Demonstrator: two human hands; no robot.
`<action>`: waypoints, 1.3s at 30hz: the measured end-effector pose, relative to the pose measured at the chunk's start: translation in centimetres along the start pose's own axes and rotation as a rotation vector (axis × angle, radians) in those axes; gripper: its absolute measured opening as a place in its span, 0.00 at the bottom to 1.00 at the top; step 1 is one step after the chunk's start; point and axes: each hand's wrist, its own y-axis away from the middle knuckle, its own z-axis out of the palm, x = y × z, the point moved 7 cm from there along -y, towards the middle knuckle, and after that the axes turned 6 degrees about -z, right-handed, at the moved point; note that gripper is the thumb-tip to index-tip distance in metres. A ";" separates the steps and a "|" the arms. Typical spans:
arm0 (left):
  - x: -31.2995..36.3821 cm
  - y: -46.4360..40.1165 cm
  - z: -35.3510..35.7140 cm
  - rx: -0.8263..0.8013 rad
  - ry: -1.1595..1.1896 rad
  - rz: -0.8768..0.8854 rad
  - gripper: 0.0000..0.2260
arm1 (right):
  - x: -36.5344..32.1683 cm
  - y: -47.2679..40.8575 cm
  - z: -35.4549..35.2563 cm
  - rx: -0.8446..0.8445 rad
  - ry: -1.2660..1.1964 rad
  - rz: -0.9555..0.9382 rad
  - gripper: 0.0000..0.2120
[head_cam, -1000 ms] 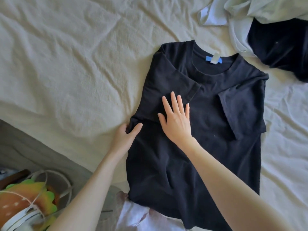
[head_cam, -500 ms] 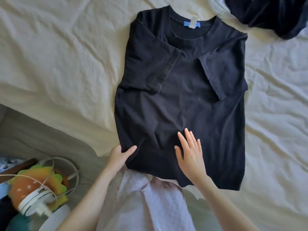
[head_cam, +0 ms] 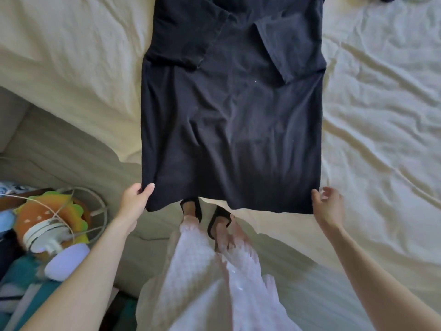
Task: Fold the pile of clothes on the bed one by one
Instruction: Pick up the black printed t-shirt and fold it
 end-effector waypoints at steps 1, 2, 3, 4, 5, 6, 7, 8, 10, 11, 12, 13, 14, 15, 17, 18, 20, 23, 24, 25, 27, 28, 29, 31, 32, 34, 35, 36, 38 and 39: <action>-0.7 0.2 0.1 0.002 -0.005 -0.007 0.05 | 0.7 0.0 0.4 -0.012 -0.048 0.033 0.16; -1.2 0.4 0.2 0.012 -0.013 -0.001 0.05 | 1.4 0.0 0.8 -0.015 -0.102 0.071 0.15; -1.5 0.5 0.3 0.028 -0.017 0.013 0.07 | 1.8 0.1 1.3 -0.019 -0.158 0.098 0.17; -1.7 0.8 0.4 0.052 -0.006 0.021 0.08 | 2.1 0.2 1.9 -0.040 -0.214 0.128 0.19; -1.7 1.1 0.5 0.080 0.014 0.022 0.09 | 2.2 0.3 2.5 -0.066 -0.281 0.164 0.18; -1.7 1.5 0.5 0.114 0.037 0.034 0.09 | 2.4 0.4 3.0 -0.091 -0.351 0.216 0.16; -1.5 1.8 0.3 0.147 0.051 0.060 0.09 | 2.8 0.4 3.6 -0.108 -0.409 0.267 0.15; -1.4 2.0 0.1 0.160 0.060 0.090 0.09 | 3.2 0.4 3.7 -0.111 -0.451 0.311 0.17; -1.2 2.4 -0.5 0.116 0.094 0.140 0.10 | 4.0 0.6 3.4 -0.113 -0.517 0.366 0.19; -1.3 2.5 -0.9 0.078 0.109 0.146 0.09 | 4.6 0.7 3.1 -0.115 -0.555 0.375 0.17; -1.4 2.5 -1.5 0.042 0.114 0.140 0.08 | 5.0 1.0 2.7 -0.127 -0.603 0.384 0.15; -1.5 2.5 -2.3 0.015 0.116 0.128 0.07 | 5.2 1.4 2.3 -0.137 -0.654 0.388 0.12; -1.6 2.5 -3.2 0.006 0.125 0.115 0.06 | 5.4 1.6 1.9 -0.142 -0.706 0.390 0.08; -1.6 2.5 -4.3 0.015 0.143 0.106 0.05 | 5.4 1.9 1.3 -0.128 -0.752 0.388 0.04; -1.3 2.2 -6.0 0.048 0.193 0.098 0.04 | 5.4 2.1 0.1 -0.094 -0.827 0.383 0.09; -1.1 2.2 -6.5 0.056 0.212 0.092 0.03 | 5.5 2.1 -0.4 -0.079 -0.858 0.383 0.09; -1.3 2.2 -6.2 0.051 0.249 0.061 0.05 | 5.8 2.3 -0.8 -0.071 -0.905 0.385 0.08; -3.0 2.8 -4.5 0.016 0.321 -0.037 0.12 | 6.6 3.4 -0.1 -0.091 -1.025 0.453 0.03; -3.6 3.1 -4.1 0.013 0.343 -0.054 0.13 | 6.9 3.8 0.2 -0.087 -1.055 0.474 0.03; -3.9 3.4 -3.9 0.017 0.366 -0.055 0.13 | 7.0 4.1 0.2 -0.076 -1.076 0.479 0.01; -4.1 4.0 -4.1 0.038 0.412 -0.033 0.13 | 7.0 4.8 0.0 -0.049 -1.080 0.448 0.04; -4.1 4.2 -4.2 0.042 0.440 -0.023 0.13 | 6.9 5.1 -0.2 -0.036 -1.086 0.420 0.06; -4.2 4.4 -4.3 0.037 0.472 -0.022 0.13 | 6.9 5.4 -0.3 -0.026 -1.095 0.401 0.06; -4.9 4.9 -4.5 0.013 0.526 -0.054 0.12 | 7.3 6.4 -0.3 -0.003 -1.104 0.413 0.05; -5.5 5.1 -4.6 0.008 0.545 -0.092 0.13 | 7.6 7.0 -0.3 0.008 -1.110 0.441 0.04; -7.0 5.7 -5.1 0.024 0.591 -0.201 0.14 | 8.3 8.5 -0.1 0.012 -1.172 0.532 0.04; -7.6 6.0 -5.4 0.037 0.628 -0.255 0.15 | 8.5 9.2 0.0 0.007 -1.231 0.579 0.04; -7.8 6.4 -5.7 0.043 0.667 -0.296 0.15 | 8.4 10.0 -0.1 -0.007 -1.278 0.616 0.05; -7.3 7.1 -6.3 0.043 0.733 -0.322 0.15 | 7.8 11.2 -0.7 -0.025 -1.329 0.657 0.05; -6.7 7.5 -6.6 0.044 0.747 -0.315 0.15 | 7.6 11.6 -1.1 -0.019 -1.339 0.668 0.04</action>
